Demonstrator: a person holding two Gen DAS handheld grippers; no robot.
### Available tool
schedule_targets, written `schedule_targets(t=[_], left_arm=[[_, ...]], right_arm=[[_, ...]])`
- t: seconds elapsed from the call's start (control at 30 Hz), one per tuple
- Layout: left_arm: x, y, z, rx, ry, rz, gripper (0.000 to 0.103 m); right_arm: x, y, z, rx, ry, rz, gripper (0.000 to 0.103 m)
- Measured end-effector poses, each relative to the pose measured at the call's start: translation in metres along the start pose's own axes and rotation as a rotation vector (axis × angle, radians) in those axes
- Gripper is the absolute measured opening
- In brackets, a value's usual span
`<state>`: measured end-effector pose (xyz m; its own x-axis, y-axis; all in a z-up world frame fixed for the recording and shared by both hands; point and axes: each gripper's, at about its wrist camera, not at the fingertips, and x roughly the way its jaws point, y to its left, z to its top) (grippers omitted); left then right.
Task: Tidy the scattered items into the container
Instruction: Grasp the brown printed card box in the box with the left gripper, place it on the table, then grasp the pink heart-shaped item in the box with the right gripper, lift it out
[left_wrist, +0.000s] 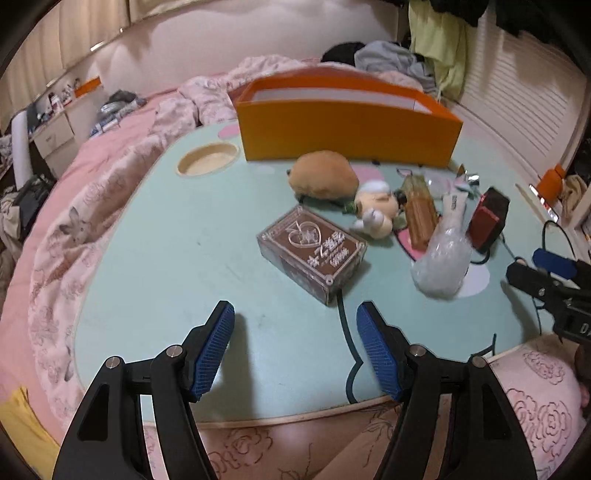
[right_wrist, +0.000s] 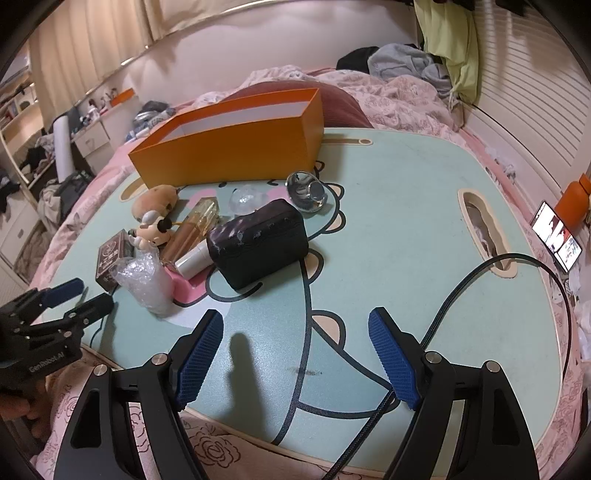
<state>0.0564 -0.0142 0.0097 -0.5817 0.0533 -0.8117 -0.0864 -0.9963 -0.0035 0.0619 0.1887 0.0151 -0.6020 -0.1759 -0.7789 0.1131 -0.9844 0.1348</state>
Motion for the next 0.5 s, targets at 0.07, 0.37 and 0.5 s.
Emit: schedule_targets(t=[0.07,0.37,0.5], left_arm=[[0.0009,0.0020,-0.0001,-0.011,0.001,-0.008,0.072],[0.0086,-0.0007,-0.0003,-0.002,0.013,-0.020,0.103],[0.0089,-0.0006,-0.0007,-0.004,0.011,-0.022,0.103]], right_arm=[[-0.0006,-0.0004,0.0000,0.002,0.000,0.002,0.081],[-0.0003,-0.0003,0.0009,0.001,0.001,0.001,0.082],[-0.0032,-0.0040,0.0077,0.014,0.014,0.030,0.078]])
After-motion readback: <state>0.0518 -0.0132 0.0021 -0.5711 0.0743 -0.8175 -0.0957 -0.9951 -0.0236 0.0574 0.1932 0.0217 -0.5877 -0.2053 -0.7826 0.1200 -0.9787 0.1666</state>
